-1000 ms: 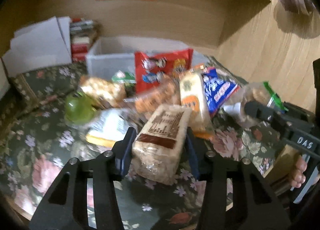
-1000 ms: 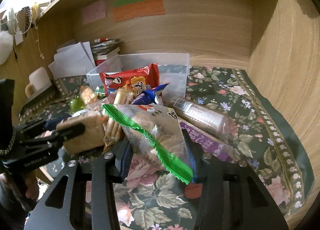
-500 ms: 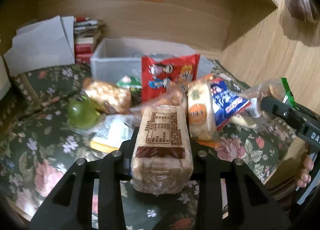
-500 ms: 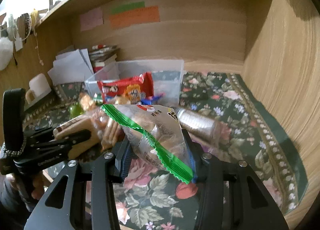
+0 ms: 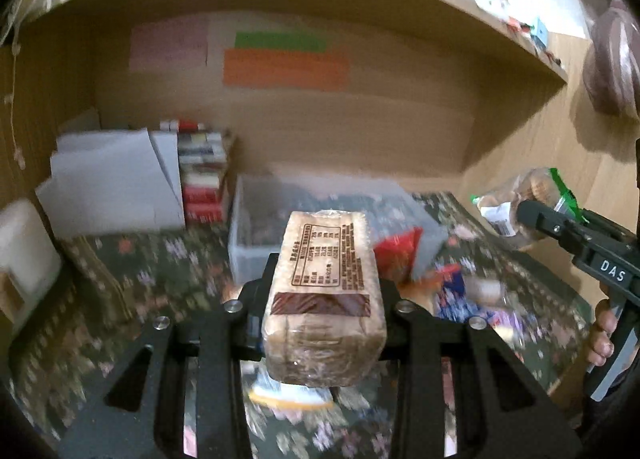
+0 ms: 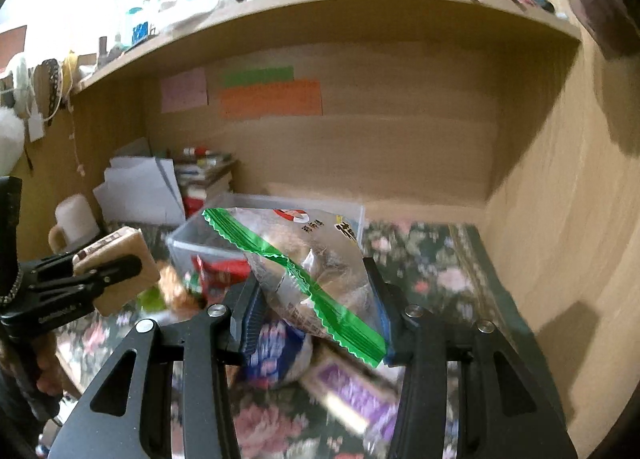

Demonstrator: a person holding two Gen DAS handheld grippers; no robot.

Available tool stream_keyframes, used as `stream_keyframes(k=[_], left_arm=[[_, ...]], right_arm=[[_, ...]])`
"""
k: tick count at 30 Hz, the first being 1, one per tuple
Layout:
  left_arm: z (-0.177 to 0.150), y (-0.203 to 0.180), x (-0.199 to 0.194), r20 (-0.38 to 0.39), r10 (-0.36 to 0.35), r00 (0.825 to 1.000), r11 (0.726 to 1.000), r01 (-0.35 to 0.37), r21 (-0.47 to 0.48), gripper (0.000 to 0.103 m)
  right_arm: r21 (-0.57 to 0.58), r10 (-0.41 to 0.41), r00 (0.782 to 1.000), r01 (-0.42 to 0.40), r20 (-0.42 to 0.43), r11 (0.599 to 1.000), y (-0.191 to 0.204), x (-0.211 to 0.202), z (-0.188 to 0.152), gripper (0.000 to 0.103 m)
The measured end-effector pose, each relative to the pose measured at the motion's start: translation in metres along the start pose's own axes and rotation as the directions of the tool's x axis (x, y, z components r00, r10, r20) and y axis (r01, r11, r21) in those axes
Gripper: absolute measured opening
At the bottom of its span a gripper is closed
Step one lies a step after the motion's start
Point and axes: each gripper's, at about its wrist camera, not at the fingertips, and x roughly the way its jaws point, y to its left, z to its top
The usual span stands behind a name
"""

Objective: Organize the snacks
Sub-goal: 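Carry both items over the clear bin and open both grippers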

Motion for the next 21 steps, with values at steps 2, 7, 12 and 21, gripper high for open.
stream_keyframes(k=[2, 7, 12, 21], left_arm=[[0.013, 0.002, 0.003, 0.019, 0.012, 1.0, 1.0, -0.013, 0.007, 0.035], [0.041, 0.008, 0.021, 0.041, 0.028, 0.999, 0.999, -0.029, 0.019, 0.035], [0.058, 0.011, 0.049, 0.022, 0.04, 0.999, 0.998, -0.041, 0.044, 0.036], [0.068, 0.018, 0.117, -0.093, 0.048, 0.994, 0.997, -0.042, 0.064, 0.035]], right_arm=[[-0.009, -0.001, 1.0, 0.001, 0.006, 1.0, 0.0, 0.009, 0.01, 0.041], [-0.013, 0.01, 1.0, -0.01, -0.013, 1.0, 0.0, 0.038, 0.029, 0.041], [-0.031, 0.013, 0.998, -0.016, -0.067, 0.999, 0.0, 0.073, 0.041, 0.041], [-0.054, 0.019, 0.976, -0.031, -0.216, 0.998, 0.001, 0.141, 0.043, 0.042]])
